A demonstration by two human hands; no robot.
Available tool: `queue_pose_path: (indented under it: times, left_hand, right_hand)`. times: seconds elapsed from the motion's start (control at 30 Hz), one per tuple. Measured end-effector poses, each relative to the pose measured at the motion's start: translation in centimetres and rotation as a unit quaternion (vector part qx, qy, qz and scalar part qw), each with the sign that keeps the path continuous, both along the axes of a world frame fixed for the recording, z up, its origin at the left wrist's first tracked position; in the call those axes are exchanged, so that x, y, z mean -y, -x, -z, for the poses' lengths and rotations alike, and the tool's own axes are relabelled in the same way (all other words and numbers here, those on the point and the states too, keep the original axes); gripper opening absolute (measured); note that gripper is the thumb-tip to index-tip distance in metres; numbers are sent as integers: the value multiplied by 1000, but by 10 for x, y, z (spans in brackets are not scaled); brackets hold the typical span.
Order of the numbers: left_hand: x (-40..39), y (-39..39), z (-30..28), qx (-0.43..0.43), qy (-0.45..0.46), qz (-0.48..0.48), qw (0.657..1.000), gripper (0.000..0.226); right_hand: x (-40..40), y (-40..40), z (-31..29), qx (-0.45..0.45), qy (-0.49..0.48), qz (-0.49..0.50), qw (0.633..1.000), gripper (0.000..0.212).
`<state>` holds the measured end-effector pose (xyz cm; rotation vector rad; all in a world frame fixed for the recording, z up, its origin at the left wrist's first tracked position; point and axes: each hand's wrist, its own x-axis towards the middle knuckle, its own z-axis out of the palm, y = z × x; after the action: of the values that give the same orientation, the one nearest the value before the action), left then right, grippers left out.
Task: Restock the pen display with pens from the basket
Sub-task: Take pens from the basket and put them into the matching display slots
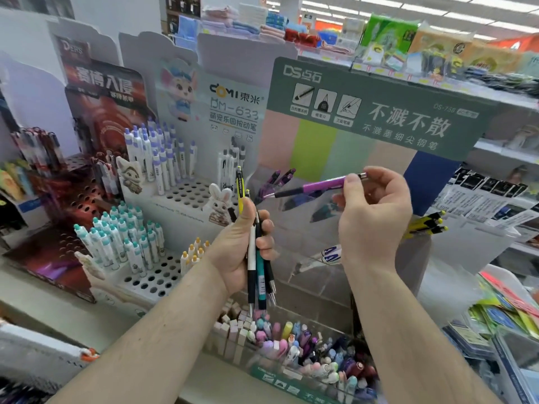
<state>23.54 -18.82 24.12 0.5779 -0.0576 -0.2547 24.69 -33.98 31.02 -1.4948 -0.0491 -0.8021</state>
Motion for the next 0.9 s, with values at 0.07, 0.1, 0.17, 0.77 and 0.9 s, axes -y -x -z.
queue_pose_path:
  times: [0.07,0.1,0.17,0.77,0.9]
  left_hand:
    - [-7,-3,-5,-3,-13,-14,1000,67]
    - [-10,-3,-7,-7,-23,-22,999,61]
    - [-15,-2,-10,-17,-45,-39,998,40]
    - [-22,7,2,-6,-153,-45,987,22]
    - [-20,10,5,29,-210,-54,976,25]
  right_hand:
    - [-6,-11,-11,61,64,31,996,16]
    - [-10,-17,-16,82,97,43,991,15]
    - [-18,-29,-20,101,161,59,980,13]
    - [-68,-75,-27,-142,568,36,810,9]
    - [-69,-49,-28,-81,425,-44,900,15]
